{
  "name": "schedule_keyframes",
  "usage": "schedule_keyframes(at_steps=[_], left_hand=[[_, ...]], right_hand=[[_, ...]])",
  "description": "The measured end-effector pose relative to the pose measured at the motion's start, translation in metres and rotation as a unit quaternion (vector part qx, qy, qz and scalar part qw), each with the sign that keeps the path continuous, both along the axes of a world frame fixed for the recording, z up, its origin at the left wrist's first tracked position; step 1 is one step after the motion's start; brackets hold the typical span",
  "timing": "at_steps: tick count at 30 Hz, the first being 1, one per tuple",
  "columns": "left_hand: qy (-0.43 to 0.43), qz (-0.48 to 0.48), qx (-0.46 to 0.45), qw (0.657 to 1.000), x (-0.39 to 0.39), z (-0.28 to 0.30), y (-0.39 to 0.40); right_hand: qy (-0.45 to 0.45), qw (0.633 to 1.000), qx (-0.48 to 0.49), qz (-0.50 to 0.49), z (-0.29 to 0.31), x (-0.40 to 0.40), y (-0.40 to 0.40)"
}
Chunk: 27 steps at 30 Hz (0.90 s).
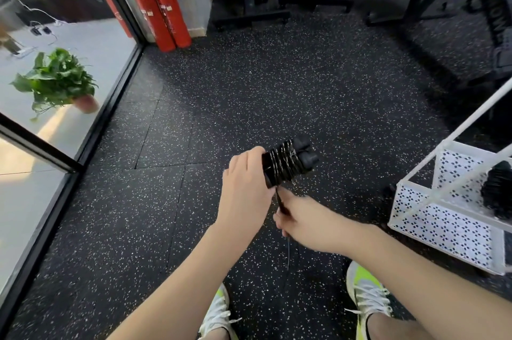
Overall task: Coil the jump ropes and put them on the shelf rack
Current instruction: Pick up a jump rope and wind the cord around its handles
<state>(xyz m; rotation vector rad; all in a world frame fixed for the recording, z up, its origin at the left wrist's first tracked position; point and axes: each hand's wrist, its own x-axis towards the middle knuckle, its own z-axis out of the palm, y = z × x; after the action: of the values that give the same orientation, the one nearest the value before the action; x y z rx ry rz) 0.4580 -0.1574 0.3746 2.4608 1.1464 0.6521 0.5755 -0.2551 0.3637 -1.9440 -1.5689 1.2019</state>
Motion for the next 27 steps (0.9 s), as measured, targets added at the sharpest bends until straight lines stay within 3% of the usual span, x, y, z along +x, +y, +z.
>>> schedule_keyframes(at_steps=[4, 9, 15, 21, 25, 27], left_hand=[[0.022, 0.054, -0.015, 0.998, 0.002, -0.001, 0.005], [0.063, 0.046, -0.021, 0.997, -0.003, -0.006, 0.007], [0.129, 0.026, -0.007, 0.991, -0.006, -0.008, 0.007], [0.186, -0.052, 0.033, 0.981, -0.005, -0.016, 0.007], [0.155, -0.125, 0.057, 0.978, -0.002, -0.027, -0.003], [0.134, -0.146, 0.075, 0.977, 0.001, -0.027, -0.006]], right_hand=[[-0.069, 0.997, 0.023, 0.008, 0.008, -0.015, -0.003], [-0.146, 0.988, 0.055, 0.015, 0.026, -0.011, -0.001], [-0.167, 0.981, 0.099, 0.011, 0.045, -0.006, -0.006], [-0.256, 0.944, 0.198, 0.073, 0.058, 0.019, 0.000], [-0.283, 0.918, 0.260, 0.094, 0.061, 0.047, 0.010], [-0.274, 0.928, 0.241, 0.076, 0.058, 0.059, 0.013]])
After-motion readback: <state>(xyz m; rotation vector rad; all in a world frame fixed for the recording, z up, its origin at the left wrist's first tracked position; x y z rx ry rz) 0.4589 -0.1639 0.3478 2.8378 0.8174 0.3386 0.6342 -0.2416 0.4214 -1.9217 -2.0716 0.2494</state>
